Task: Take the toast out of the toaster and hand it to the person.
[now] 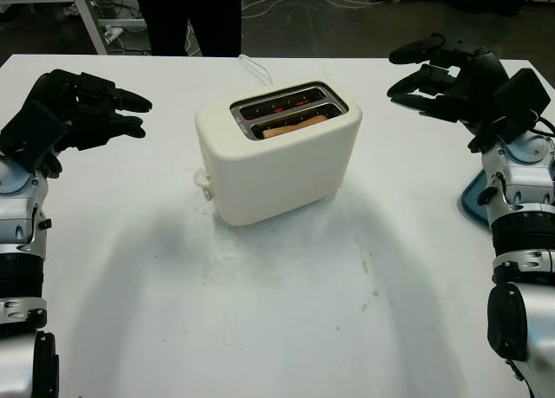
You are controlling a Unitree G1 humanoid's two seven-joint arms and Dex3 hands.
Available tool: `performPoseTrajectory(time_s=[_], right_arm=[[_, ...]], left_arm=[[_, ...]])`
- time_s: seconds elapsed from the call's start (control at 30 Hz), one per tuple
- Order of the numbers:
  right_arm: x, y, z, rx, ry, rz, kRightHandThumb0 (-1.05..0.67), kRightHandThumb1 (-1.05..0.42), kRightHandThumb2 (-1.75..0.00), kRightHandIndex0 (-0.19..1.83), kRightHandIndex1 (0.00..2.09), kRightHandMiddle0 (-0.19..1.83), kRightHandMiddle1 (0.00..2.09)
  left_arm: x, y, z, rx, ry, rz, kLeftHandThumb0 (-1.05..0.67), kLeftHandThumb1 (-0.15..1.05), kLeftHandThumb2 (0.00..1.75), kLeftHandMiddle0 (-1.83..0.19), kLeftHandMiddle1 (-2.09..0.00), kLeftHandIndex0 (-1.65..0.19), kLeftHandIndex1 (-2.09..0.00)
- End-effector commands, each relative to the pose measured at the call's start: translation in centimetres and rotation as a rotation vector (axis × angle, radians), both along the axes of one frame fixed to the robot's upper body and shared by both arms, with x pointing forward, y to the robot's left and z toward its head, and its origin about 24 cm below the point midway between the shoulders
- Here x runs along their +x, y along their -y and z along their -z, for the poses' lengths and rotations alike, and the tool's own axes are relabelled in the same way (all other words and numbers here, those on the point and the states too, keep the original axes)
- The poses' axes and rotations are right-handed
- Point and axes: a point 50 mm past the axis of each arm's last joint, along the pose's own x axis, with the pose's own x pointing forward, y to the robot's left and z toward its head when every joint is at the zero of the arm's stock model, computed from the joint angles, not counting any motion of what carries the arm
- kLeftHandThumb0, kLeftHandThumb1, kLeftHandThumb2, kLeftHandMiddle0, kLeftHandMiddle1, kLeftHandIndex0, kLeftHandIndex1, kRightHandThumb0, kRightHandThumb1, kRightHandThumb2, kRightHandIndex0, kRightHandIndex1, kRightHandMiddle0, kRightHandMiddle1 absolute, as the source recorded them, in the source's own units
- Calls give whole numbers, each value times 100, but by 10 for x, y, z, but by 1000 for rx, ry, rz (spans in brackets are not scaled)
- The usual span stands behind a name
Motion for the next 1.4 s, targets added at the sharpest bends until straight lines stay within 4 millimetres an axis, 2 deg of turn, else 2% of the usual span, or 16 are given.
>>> performPoseTrajectory(time_s=[0.0, 0.83, 1.37], right_arm=[[-1, 2, 0, 10, 3, 4, -68, -64, 0, 61, 110, 65, 72], [-3, 6, 2, 5, -9, 18, -72, -65, -1, 66, 102, 71, 65], [-2, 5, 2, 5, -9, 18, -71, -65, 0, 66, 104, 70, 66]], left_arm=[[0, 0, -7, 18, 21, 3, -105, 78, 0, -128, -41, -135, 0], [2, 3, 0, -2, 20, 12, -105, 78, 0, -129, -40, -136, -1], [2, 1, 0, -6, 23, 16, -105, 78, 0, -130, -39, -136, -1]])
